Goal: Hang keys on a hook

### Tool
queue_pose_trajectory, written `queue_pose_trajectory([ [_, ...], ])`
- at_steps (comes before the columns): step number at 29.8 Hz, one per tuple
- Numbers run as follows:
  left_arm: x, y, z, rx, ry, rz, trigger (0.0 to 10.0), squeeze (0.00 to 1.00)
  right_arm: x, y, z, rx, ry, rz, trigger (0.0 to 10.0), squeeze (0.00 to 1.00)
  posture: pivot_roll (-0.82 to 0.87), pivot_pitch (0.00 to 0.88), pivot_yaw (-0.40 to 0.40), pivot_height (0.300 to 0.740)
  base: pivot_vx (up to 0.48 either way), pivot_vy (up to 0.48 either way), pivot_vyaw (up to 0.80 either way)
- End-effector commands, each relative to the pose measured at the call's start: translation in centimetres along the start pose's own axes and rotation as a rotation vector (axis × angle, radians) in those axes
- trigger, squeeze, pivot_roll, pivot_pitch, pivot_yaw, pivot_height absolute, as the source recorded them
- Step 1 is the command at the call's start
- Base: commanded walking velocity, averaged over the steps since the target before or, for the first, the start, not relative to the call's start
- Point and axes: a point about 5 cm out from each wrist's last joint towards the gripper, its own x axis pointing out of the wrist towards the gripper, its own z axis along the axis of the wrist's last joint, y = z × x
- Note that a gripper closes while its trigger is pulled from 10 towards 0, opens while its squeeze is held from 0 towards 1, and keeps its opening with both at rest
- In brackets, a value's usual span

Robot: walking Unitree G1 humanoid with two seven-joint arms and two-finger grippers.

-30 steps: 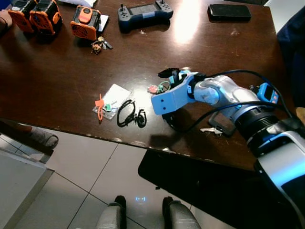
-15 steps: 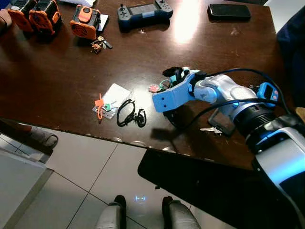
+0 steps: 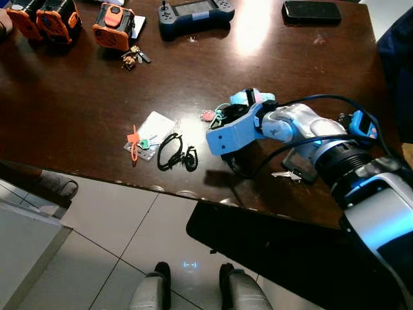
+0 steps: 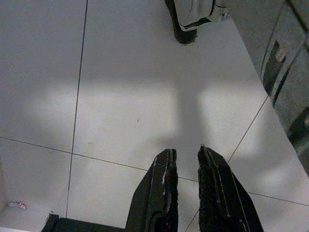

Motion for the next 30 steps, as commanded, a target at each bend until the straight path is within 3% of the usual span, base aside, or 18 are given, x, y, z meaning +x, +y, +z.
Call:
queue_pose_trajectory([
  [1, -0.3, -1.8, -2.4, 0.001, 0.08, -0.051, 10.0, 0.0, 0.2, 1.4, 0.1, -0.01, -0.005, 0.058, 0.0, 0.0, -0.1, 0.337, 0.032, 0.74, 0.0, 0.0, 0.0],
  [10, -0.1, -1.9, -2.2, -0.002, 0.077, -0.047, 10.0, 0.0, -0.1, -0.5, 0.7, 0.036, -0.071, -0.088, 0.0, 0.0, -0.09, 0.313, 0.029, 0.74, 0.0, 0.0, 0.0],
  [11, -0.1, -1.8, -2.0, -0.006, 0.072, -0.043, 10.0, 0.0, -0.4, -1.6, 1.1, 0.107, -0.125, -0.168, 0.0, 0.0, -0.08, 0.29, 0.029, 0.74, 0.0, 0.0, 0.0],
  [12, -0.1, -1.8, -2.0, -0.006, 0.072, -0.043, 10.0, 0.0, -0.4, -1.6, 1.1, 0.107, -0.125, -0.168, 0.0, 0.0, -0.08, 0.29, 0.029, 0.74, 0.0, 0.0, 0.0],
  [15, 0.2, -1.4, -0.9, -0.014, 0.052, -0.029, 10.0, 0.0, -2.2, -5.4, 2.5, 0.458, -0.372, -0.429, 0.0, 0.0, -0.08, 0.247, 0.034, 0.74, 0.0, 0.0, 0.0],
  [16, 0.2, -1.4, -0.9, -0.014, 0.052, -0.029, 10.0, 0.0, -2.2, -5.4, 2.5, 0.458, -0.372, -0.429, 0.0, 0.0, -0.08, 0.247, 0.034, 0.74, 0.0, 0.0, 0.0],
  [18, 0.3, -1.3, -0.4, -0.016, 0.044, -0.023, 10.0, 0.0, -3.0, -6.5, 2.8, 0.58, -0.467, -0.486, 0.0, 0.0, -0.08, 0.219, 0.039, 0.74, 0.0, 0.0, 0.0],
  [19, 0.3, -1.3, -0.4, -0.016, 0.044, -0.023, 10.0, 0.0, -3.0, -6.5, 2.8, 0.58, -0.467, -0.486, 0.0, 0.0, -0.08, 0.219, 0.039, 0.74, 0.0, 0.0, 0.0],
  [22, 0.5, -0.8, 0.7, -0.015, 0.021, -0.009, 10.0, 0.0, -5.0, -8.1, 4.0, 0.882, -0.731, -0.545, 0.0, 0.0, -0.07, 0.178, 0.041, 0.74, 0.0, 0.0, 0.0],
  [24, 0.6, -0.4, 1.6, -0.021, 0.005, 0.007, 10.0, 0.0, -6.4, -8.2, 4.9, 1.113, -0.961, -0.58, 0.0, 0.0, -0.06, 0.133, 0.043, 0.74, 0.0, 0.0, 0.0],
  [25, 0.6, -0.4, 1.6, -0.021, 0.005, 0.007, 10.0, 0.0, -6.4, -8.2, 4.9, 1.113, -0.961, -0.58, 0.0, 0.0, -0.06, 0.133, 0.043, 0.74, 0.0, 0.0, 0.0],
  [26, 0.6, -0.2, 2.0, -0.027, -0.005, 0.019, 10.0, 0.0, -7.1, -8.2, 5.1, 1.282, -1.087, -0.623, 0.0, 0.0, -0.05, 0.117, 0.043, 0.74, 0.0, 0.0, 0.0],
  [29, 0.6, 0.2, 2.4, -0.039, -0.016, 0.036, 10.0, 0.0, -7.3, -7.5, 5.5, 1.431, -1.188, -0.625, 0.0, 0.0, -0.04, 0.104, 0.045, 0.74, 0.0, 0.0, 0.0],
  [30, 0.6, 0.4, 2.6, -0.05, -0.021, 0.046, 10.0, 0.0, -7.3, -6.9, 6.0, 1.494, -1.233, -0.598, 2.2, 0.0, -0.04, 0.098, 0.047, 0.74, 0.0, 0.0, 0.0],
])
